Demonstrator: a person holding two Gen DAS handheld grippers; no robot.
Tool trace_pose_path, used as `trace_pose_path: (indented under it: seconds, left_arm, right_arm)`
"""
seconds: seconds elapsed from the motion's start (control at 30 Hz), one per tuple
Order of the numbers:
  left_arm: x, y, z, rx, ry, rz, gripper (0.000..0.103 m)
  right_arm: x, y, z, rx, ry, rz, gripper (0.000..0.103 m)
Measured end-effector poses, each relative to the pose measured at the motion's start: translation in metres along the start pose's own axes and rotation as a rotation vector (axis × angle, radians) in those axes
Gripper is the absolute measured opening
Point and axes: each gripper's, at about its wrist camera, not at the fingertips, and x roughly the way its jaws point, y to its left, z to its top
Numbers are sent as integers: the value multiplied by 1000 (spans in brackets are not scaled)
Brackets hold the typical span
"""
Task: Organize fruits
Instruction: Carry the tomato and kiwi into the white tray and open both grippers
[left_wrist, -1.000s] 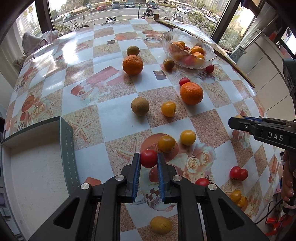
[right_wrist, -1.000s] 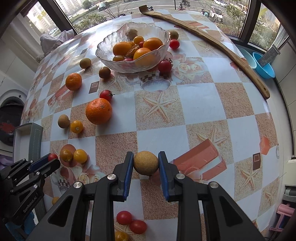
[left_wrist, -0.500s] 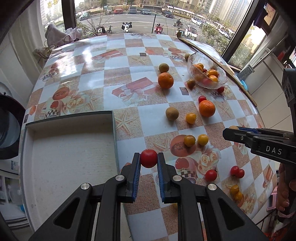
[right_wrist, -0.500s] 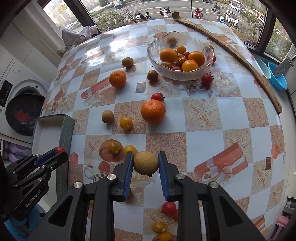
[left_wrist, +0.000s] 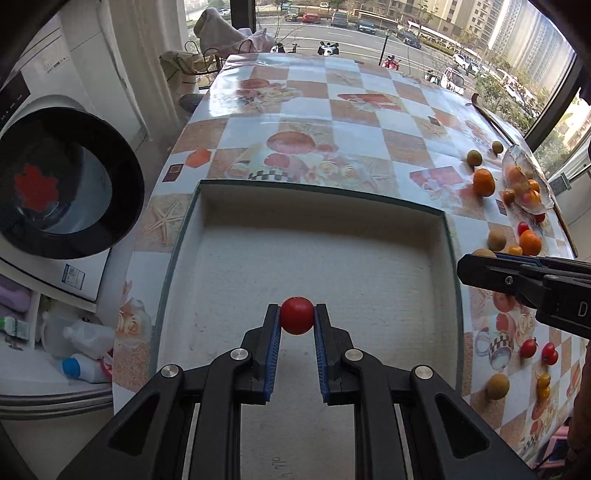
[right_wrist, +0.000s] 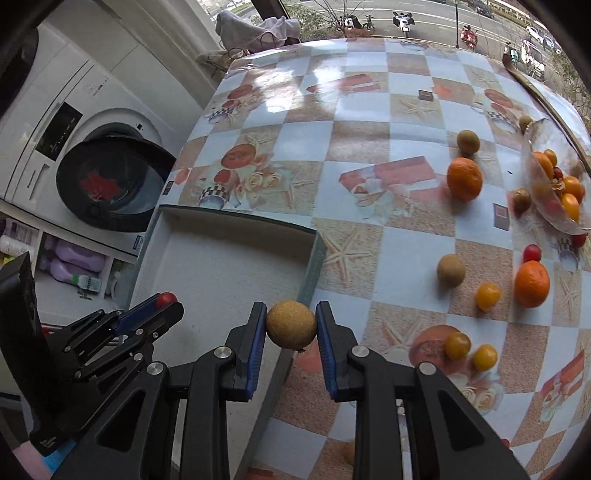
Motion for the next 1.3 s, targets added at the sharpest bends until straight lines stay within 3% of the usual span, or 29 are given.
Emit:
trace_pose_path:
  seconds: [0.37,0.43,0.5,0.53,0.63,0.87,1.03,1.3]
  left_arm:
    - [28,21,3,0,37,58,20]
    - [27,21,3,3,32,68,30]
    - [26,21,2,3,17,85,73]
    - [23,21,2,6,-4,98,75]
    - [21,22,2,20,-8,106,75]
    - [17,24,1,20,2,109,75]
    - [7,8,2,62,-7,104,75]
    - [-13,-49,2,165,-30,37,75]
  right_arm:
    - [59,29,21,-55,78,-71,30]
    - [65,30,22,-59,93,-82,30]
    - [66,32,22,-75,89,-97,30]
    - [67,33,22,-84,95,-96,30]
    - [71,39,23,-103,103,-94,41]
    - [49,44,25,-91,26,-68,82]
    - [21,34,20,-46,-29,-64,82]
    - [-13,-17,-9,77,-56,-99,82]
